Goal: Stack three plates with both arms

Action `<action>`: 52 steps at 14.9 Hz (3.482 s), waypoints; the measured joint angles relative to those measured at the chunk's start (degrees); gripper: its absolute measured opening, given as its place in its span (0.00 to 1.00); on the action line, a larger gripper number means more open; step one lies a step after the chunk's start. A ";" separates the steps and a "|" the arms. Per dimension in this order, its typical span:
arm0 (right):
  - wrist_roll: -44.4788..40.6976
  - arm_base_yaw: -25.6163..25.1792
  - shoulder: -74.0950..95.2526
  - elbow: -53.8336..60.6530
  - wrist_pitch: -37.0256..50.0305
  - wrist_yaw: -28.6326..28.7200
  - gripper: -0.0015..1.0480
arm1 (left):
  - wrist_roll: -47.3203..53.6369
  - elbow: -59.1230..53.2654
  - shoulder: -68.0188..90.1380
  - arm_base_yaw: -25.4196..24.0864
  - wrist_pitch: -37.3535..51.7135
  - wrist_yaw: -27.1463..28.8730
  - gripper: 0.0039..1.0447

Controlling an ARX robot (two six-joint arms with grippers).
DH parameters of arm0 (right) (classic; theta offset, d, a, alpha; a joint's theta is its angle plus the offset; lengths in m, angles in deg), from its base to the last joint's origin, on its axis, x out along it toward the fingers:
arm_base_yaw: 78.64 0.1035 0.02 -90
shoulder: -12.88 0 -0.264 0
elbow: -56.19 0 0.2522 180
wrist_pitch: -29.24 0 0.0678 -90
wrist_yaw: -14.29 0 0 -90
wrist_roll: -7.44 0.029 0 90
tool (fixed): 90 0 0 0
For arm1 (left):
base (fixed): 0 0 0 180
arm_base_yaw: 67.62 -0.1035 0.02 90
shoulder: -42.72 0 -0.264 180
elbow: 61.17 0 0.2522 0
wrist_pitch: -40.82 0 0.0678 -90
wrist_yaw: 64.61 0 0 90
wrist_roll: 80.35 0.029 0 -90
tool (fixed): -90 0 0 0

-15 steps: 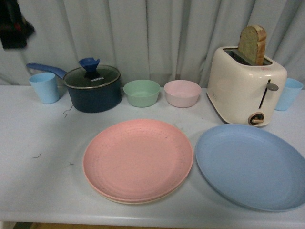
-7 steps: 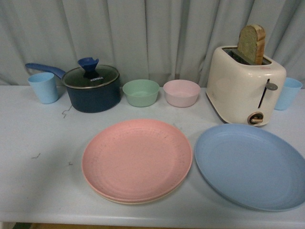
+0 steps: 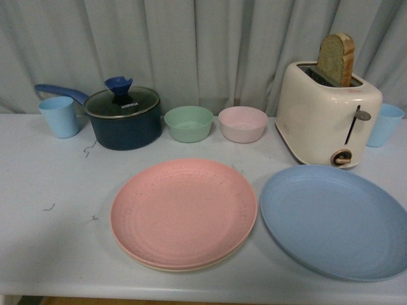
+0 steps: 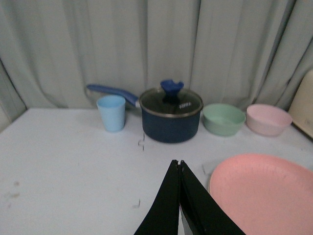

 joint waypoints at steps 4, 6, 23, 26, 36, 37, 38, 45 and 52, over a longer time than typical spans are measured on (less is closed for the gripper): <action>0.00 0.00 0.00 0.00 -0.02 0.00 0.94 | 0.00 -1.60 -12.31 0.07 -9.97 -0.04 0.01; 0.00 0.00 0.00 0.00 0.00 0.00 0.94 | 0.00 -1.73 -17.46 0.07 -15.08 -0.04 0.01; 0.00 0.00 0.00 0.00 0.00 0.00 0.94 | 0.00 -1.75 -41.16 0.07 -37.73 -0.04 0.01; 0.00 0.00 0.00 0.00 0.00 0.02 0.94 | 0.02 -1.73 -50.51 0.07 -47.80 -0.09 0.01; 5.44 -9.73 91.52 -29.14 21.49 10.80 0.94 | 0.04 -1.73 -50.49 0.07 -47.84 -0.04 0.94; 4.39 -9.18 96.83 -31.89 21.94 9.29 0.94 | 0.04 -1.73 -50.49 0.07 -47.84 -0.04 0.94; 3.32 -8.13 101.13 -34.25 22.71 8.07 0.94 | 0.04 -1.73 -50.49 0.07 -47.87 -0.07 0.94; -1.11 -4.44 117.15 -45.92 24.26 1.16 0.94 | 0.04 -1.73 -50.49 0.07 -47.84 -0.04 0.94; -3.89 -3.74 123.08 -51.01 25.53 -1.77 0.48 | 0.07 -1.73 -50.49 0.07 -47.84 -0.07 0.94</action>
